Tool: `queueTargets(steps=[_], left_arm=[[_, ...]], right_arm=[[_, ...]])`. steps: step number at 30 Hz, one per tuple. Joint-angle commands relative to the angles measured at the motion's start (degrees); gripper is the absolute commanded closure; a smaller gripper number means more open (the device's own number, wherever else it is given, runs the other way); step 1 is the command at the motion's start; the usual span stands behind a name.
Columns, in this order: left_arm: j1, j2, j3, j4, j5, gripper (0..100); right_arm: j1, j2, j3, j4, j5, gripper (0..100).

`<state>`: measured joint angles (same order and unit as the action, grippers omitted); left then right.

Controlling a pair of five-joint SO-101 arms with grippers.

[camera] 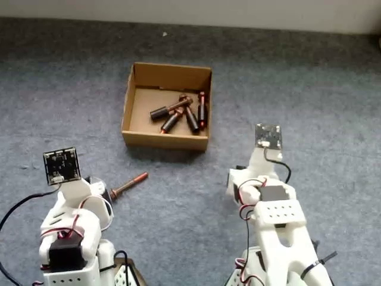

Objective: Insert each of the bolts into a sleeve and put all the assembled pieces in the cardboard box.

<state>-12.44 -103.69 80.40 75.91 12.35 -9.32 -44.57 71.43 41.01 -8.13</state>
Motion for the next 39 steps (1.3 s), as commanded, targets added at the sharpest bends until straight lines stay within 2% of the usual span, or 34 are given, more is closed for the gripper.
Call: queueTargets(steps=[1,10,17,22,30,35,39], left_arm=[[2.8,8.0,-3.9,-0.4,-0.5,99],[7.8,42.8,-11.5,-3.0,-0.3,99],[7.8,62.8,-11.8,-20.9,0.0,99],[7.8,72.6,-12.6,-32.8,3.6,99],[7.4,81.5,-23.2,-33.1,4.1,99],[4.6,82.0,-29.8,-32.6,9.8,99],[5.8,81.9,-34.3,-23.1,12.2,99]], right_arm=[[2.9,-1.5,-0.5,-1.1,-0.8,99.5],[3.1,-1.5,-0.5,-1.1,-0.8,99.5],[3.1,-1.5,-0.5,-1.1,-0.8,99.5],[3.0,-1.5,-0.5,-1.1,-0.8,99.5],[3.0,-1.5,-0.5,-1.1,-0.8,99.5],[3.0,-1.5,-0.5,-1.1,-0.8,99.5],[3.0,-1.5,-0.5,-1.1,-0.7,99.5]])
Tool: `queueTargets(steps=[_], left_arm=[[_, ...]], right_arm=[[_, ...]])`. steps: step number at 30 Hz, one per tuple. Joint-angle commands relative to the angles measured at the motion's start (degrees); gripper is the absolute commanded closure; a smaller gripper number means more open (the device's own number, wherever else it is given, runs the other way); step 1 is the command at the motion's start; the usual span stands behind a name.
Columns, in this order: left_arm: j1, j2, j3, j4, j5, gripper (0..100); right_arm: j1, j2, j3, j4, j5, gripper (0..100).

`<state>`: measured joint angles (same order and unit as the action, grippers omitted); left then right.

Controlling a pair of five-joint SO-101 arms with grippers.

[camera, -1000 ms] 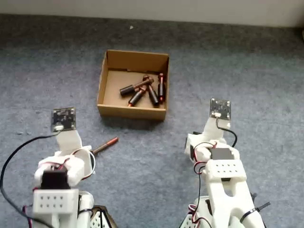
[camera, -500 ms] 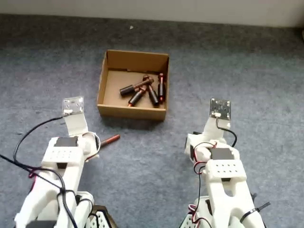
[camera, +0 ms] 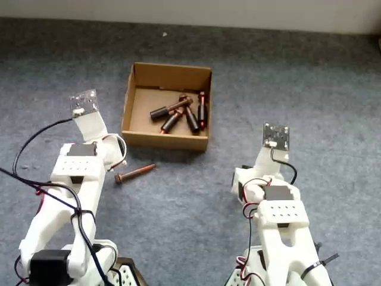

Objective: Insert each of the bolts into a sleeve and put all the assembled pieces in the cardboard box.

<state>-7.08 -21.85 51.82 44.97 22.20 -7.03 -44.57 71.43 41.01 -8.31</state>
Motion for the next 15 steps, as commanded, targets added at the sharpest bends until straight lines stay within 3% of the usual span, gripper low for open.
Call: queueTargets(steps=[1,8,12,15], left_arm=[[1.4,0.0,-7.1,11.3,3.2,99],[10.0,0.4,-14.1,34.5,4.0,99],[14.0,0.7,-12.3,36.3,3.9,99],[14.4,0.7,-9.4,32.5,3.9,99]], right_arm=[[0.7,-1.5,-0.5,-1.1,-0.5,99.5],[0.7,-1.5,-0.5,-1.1,-0.5,99.5],[0.7,-1.5,-0.5,-1.1,-0.5,99.5],[0.7,-1.5,-0.5,-1.1,-0.5,99.5]])
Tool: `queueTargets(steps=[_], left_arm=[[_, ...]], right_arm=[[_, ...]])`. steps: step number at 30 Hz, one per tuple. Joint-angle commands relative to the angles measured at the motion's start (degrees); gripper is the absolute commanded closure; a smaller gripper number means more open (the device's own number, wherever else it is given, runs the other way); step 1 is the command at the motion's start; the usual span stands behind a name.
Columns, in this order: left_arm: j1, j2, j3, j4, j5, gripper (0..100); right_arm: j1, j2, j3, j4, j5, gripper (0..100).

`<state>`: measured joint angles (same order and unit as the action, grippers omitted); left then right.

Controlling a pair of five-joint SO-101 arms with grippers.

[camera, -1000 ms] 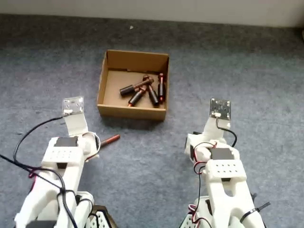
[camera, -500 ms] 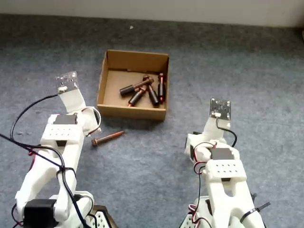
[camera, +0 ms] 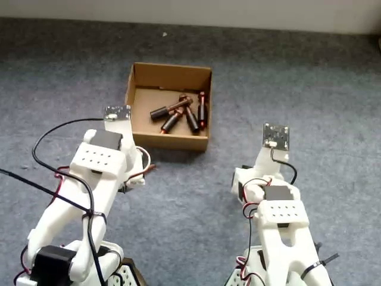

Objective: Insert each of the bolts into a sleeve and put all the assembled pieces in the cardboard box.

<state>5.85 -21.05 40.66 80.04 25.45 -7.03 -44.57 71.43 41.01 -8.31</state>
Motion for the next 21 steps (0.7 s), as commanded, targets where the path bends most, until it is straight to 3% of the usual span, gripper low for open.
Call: queueTargets(steps=[1,8,16,21], left_arm=[[1.4,-0.1,3.1,-4.7,0.6,99],[1.2,-0.1,12.4,-19.8,0.6,99],[-6.1,0.0,10.3,-20.8,0.6,99],[-6.7,0.0,10.1,-20.8,0.6,99]], right_arm=[[0.7,-1.5,-0.5,-1.1,-0.5,99.5],[0.7,-1.5,-0.5,-1.1,-0.5,99.5],[0.7,-1.5,-0.5,-1.1,-0.5,99.5],[0.7,-1.5,-0.5,-1.1,-0.5,99.5]])
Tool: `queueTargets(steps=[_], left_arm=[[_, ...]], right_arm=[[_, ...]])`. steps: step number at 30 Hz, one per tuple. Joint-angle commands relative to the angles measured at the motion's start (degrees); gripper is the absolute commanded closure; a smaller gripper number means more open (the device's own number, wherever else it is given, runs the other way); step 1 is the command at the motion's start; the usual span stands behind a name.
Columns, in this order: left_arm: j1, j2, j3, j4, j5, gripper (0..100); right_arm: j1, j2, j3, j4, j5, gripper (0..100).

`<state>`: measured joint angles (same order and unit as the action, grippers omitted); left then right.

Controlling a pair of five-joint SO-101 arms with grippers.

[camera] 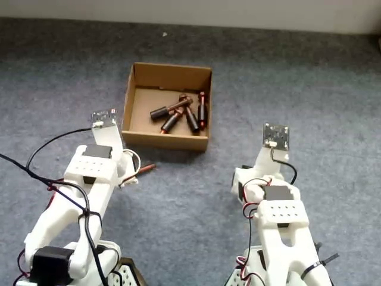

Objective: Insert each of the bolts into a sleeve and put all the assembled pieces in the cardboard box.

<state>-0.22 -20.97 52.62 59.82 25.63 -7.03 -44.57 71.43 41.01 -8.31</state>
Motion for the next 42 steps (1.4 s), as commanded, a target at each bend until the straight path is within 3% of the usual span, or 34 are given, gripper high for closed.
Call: queueTargets(steps=[1,8,14,22,26,34,37,42], left_arm=[[-0.7,-0.1,-1.9,-0.6,0.4,99],[2.1,1.7,-2.0,-1.0,0.5,99],[1.8,16.1,-8.5,-6.4,0.7,99],[-12.6,25.4,-27.2,-6.5,0.5,99],[-15.8,25.2,-34.6,-5.7,0.8,99],[-8.6,25.2,-42.8,15.6,2.9,99],[-4.4,25.3,-42.9,18.7,8.8,99],[0.4,26.5,-42.6,18.5,12.6,99]], right_arm=[[0.7,-1.5,-0.5,-1.1,-0.5,99.5],[0.7,-1.5,-0.4,-1.1,-0.5,99.5],[0.7,-1.5,-0.4,-1.1,-0.5,99.5],[0.8,-1.5,-0.3,-1.1,-0.5,99.5],[0.8,-1.5,-0.3,-1.1,-0.5,99.5],[0.7,-1.5,-0.3,-1.1,-0.4,99.5],[0.7,-1.5,-0.3,-1.1,-0.4,99.5],[0.7,-1.5,-0.3,-1.1,-0.3,99.5]])
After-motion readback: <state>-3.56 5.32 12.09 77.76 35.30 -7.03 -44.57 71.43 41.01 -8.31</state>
